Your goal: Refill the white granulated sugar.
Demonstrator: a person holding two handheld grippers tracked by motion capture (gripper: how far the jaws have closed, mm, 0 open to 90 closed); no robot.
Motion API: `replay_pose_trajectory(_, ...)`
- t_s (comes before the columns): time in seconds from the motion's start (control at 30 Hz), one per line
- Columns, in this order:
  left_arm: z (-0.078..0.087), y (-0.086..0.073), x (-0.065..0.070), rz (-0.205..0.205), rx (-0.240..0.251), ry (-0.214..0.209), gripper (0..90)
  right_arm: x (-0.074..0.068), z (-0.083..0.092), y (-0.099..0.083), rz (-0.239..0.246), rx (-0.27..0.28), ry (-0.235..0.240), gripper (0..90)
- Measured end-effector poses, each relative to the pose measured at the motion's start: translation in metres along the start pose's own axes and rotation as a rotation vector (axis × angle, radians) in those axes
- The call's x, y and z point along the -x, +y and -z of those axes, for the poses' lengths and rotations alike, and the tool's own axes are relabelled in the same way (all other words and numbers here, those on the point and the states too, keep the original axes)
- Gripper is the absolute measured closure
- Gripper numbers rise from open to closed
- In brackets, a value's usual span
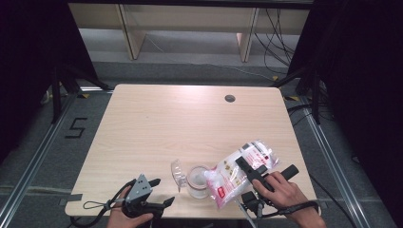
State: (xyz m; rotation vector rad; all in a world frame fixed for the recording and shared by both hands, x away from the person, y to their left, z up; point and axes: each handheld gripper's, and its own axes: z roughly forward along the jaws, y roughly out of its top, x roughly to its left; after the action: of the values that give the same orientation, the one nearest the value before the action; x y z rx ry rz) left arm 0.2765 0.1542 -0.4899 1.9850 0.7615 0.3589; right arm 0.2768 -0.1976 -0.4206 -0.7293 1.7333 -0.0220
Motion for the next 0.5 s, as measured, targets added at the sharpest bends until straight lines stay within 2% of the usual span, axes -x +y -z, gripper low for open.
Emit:
replay_pose_trajectory(0.2, 0.0000, 0.0000, 0.0001, 0.002, 0.000, 0.001, 21.3, 0.0004, 0.0003, 0.0011, 0.004, 0.001, 0.003, 58.8)
replay_pose_trajectory(0.27, 0.0000, -0.0001, 0.0001, 0.001, -0.001, 0.000, 21.3, 0.0027, -0.0005, 0.0014, 0.030, 0.012, 0.003, 58.9)
replay_pose_trajectory(0.3, -0.0001, -0.0001, 0.0002, 0.003, 0.000, 0.000, 21.3, 0.0010, 0.0008, 0.0010, 0.007, 0.000, 0.001, 58.9)
replay_pose_trajectory(0.5, -0.0001, -0.0001, 0.0003, 0.003, -0.001, 0.000, 21.3, 0.0011, 0.0012, 0.0010, 0.007, -0.005, 0.004, 59.0)
